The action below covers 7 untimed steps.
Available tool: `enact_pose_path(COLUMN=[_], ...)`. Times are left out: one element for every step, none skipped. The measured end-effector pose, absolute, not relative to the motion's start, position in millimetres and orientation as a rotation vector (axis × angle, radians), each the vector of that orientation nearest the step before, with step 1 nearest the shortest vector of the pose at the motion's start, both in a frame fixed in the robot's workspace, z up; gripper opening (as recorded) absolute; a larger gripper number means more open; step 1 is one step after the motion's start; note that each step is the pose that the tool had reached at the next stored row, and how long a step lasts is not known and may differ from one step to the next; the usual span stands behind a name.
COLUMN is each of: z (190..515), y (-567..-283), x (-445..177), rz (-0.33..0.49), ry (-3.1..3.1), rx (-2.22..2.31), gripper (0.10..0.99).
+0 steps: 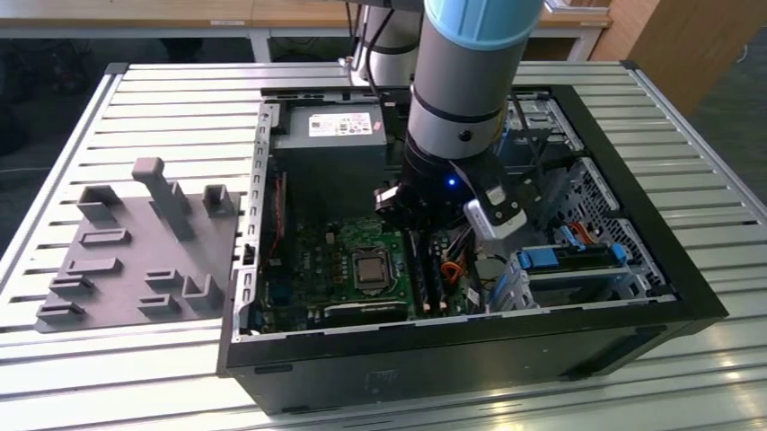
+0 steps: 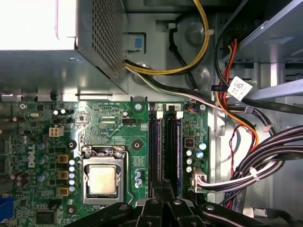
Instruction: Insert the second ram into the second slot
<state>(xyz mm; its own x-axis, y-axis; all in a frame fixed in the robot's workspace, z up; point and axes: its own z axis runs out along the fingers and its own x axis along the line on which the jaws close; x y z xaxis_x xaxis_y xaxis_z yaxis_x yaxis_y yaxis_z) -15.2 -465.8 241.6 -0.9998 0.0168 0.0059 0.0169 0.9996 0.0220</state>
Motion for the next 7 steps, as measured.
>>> enact_pose_path(z=[241.9, 241.9, 242.0, 242.1, 242.2, 242.2, 242.2], y=[-465.7, -465.7, -465.7, -465.8, -465.8, -465.8, -465.8], x=[-15.2, -15.2, -15.2, -15.2, -15.2, -15.2, -15.2], rz=[-0.035, -0.035, -0.035, -0.035, -0.035, -0.035, -0.035], ry=[-3.136, -3.136, -3.136, -3.136, -3.136, -3.136, -3.136], rx=[-0.026, -0.026, -0.026, -0.026, -0.026, -0.026, -0.026], gripper=[0.106, 0.106, 0.106, 0.106, 0.106, 0.106, 0.106])
